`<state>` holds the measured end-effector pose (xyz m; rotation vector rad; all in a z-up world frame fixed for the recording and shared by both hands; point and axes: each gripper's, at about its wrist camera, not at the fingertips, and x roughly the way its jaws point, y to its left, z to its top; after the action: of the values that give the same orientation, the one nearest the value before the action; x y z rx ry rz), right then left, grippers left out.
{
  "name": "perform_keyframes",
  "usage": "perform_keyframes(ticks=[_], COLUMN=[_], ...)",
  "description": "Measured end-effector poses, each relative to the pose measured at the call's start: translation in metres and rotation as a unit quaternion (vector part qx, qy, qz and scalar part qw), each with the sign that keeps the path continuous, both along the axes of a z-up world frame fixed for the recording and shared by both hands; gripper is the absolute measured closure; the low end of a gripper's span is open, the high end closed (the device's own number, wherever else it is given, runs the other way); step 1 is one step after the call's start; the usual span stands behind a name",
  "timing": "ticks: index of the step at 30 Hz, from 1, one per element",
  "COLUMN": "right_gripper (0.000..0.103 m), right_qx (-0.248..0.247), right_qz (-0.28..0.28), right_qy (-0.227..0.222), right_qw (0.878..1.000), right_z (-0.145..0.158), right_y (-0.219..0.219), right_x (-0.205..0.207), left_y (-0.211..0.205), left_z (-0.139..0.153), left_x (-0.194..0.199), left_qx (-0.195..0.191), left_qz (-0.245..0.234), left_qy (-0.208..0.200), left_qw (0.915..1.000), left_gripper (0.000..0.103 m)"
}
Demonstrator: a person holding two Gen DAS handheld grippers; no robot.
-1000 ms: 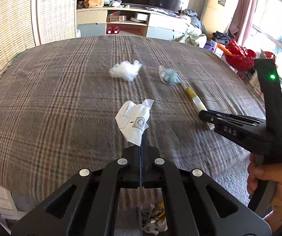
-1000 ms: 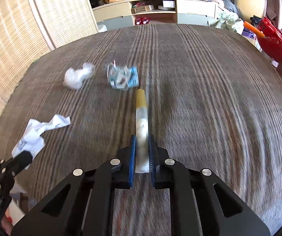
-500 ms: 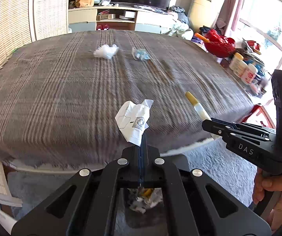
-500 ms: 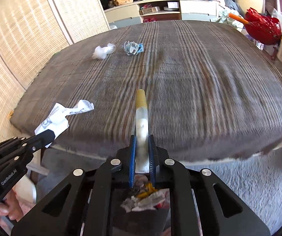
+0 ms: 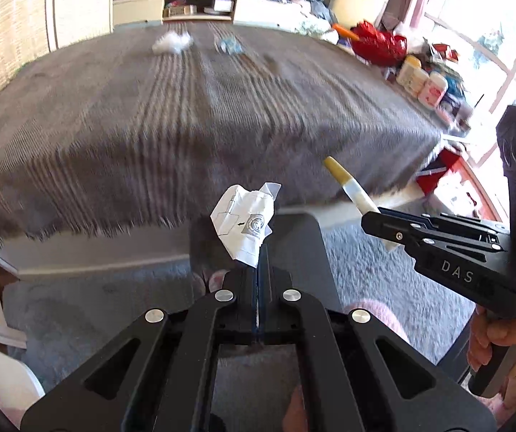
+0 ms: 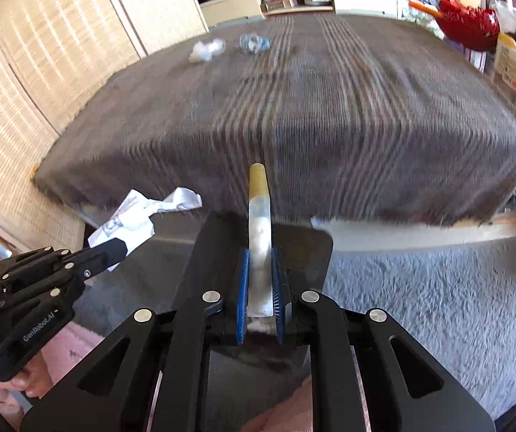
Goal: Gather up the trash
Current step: 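Carry the white paper and tube down over the trash bin, then open both tools over the bin, dropping paper and tube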
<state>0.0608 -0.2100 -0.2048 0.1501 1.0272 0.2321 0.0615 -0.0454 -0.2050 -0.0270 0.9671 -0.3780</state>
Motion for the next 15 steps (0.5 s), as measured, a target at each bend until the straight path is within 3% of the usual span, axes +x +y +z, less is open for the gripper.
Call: perform_keyframes(ticks=[9,15], right_gripper=[0.089,0.089], right_qx=[0.013,0.022], right_qz=[-0.015,-0.018], right_qy=[0.058,0.074], right_qw=[0.998,0.997], right_z=[-0.048,-0.061], right_y=[0.001,0.005], right_x=[-0.011,-0.004], left_y=[-0.009,-0.014], left_z=[-0.049,-0.068], left_x=[-0.008,-0.004], left_qx=[0.008,0.010], left_qz=[-0.012,-0.020], left_qy=[0.051,0.074], left_qw=[0.9986,0.9970], left_gripper=[0.103,0.103])
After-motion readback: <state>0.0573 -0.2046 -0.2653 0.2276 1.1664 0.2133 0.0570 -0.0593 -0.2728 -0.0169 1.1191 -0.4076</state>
